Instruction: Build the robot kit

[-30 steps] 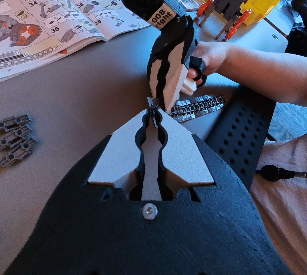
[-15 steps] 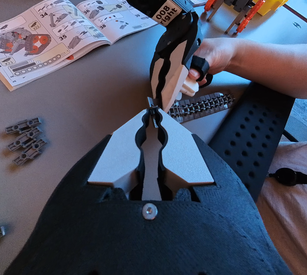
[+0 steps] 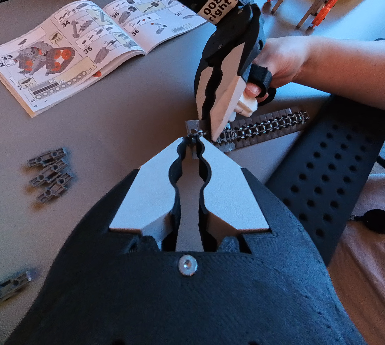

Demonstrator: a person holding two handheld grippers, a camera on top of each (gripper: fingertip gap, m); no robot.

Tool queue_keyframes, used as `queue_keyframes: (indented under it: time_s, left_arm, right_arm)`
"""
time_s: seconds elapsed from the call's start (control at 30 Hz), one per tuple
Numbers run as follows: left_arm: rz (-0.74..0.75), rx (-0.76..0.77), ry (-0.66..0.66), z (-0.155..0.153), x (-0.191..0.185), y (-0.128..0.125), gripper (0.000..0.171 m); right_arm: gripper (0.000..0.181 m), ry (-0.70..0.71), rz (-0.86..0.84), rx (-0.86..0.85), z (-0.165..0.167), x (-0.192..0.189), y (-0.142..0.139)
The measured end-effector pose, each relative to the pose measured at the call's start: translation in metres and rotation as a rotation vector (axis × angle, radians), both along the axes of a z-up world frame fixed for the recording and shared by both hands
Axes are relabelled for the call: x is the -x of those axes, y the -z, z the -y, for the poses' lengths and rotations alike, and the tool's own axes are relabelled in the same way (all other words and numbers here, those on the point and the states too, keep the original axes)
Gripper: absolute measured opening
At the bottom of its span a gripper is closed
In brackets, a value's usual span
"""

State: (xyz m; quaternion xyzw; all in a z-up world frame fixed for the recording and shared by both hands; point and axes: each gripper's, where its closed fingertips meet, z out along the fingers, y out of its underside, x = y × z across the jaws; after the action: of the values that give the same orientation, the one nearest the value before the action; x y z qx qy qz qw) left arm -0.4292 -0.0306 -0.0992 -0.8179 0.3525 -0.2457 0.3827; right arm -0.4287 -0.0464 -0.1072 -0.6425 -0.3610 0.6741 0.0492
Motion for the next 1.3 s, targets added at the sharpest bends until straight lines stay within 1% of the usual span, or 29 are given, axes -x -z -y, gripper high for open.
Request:
queue_keyframes:
  time_s: [0.1, 0.3, 0.5, 0.63, 0.73, 0.8, 0.87, 0.97, 1.03, 1.13, 1.23, 1.3]
  left_arm:
    - [0.066, 0.032, 0.006, 0.002, -0.001, -0.002, 0.007]
    - [0.243, 0.151, 0.042, 0.008, -0.002, -0.008, 0.010]
    - [0.358, 0.252, 0.076, 0.015, -0.003, -0.007, 0.017]
    - [0.474, 0.318, 0.108, 0.018, -0.003, -0.012, 0.017]
    - [0.499, 0.362, 0.130, 0.021, -0.004, -0.012, 0.017]
    - [0.489, 0.385, 0.141, 0.023, -0.005, -0.008, 0.016]
    - [0.497, 0.408, 0.164, 0.026, -0.007, -0.008, 0.007]
    - [0.481, 0.406, 0.161, 0.025, -0.007, -0.006, 0.007]
    - [0.441, 0.374, 0.138, 0.022, -0.006, -0.004, 0.006]
    - [0.313, 0.280, 0.083, 0.015, -0.002, 0.001, 0.006]
    - [0.129, 0.149, 0.041, 0.009, 0.001, 0.005, 0.007]
    - [0.010, 0.065, 0.020, 0.005, 0.002, 0.007, 0.007]
  right_arm:
    - [0.006, -0.009, -0.015, -0.012, 0.001, 0.000, -0.002]
    - [0.006, -0.041, -0.054, -0.044, 0.007, -0.001, -0.007]
    - [0.006, -0.066, -0.068, -0.042, 0.012, -0.001, -0.009]
    - [0.006, -0.075, -0.072, -0.036, 0.013, -0.001, -0.009]
    - [0.006, -0.085, -0.072, -0.031, 0.015, -0.001, -0.009]
    - [0.006, -0.096, -0.069, -0.030, 0.017, -0.001, -0.009]
    - [0.006, -0.102, -0.062, -0.033, 0.018, -0.001, -0.008]
    - [0.006, -0.102, -0.053, -0.030, 0.018, -0.001, -0.006]
    - [0.006, -0.087, -0.042, -0.025, 0.015, 0.000, -0.005]
    - [0.006, -0.040, -0.007, -0.023, 0.009, 0.002, -0.001]
    - [0.006, 0.010, 0.028, -0.019, 0.003, 0.005, 0.004]
    - [0.006, 0.046, 0.045, 0.015, -0.001, 0.007, 0.006]
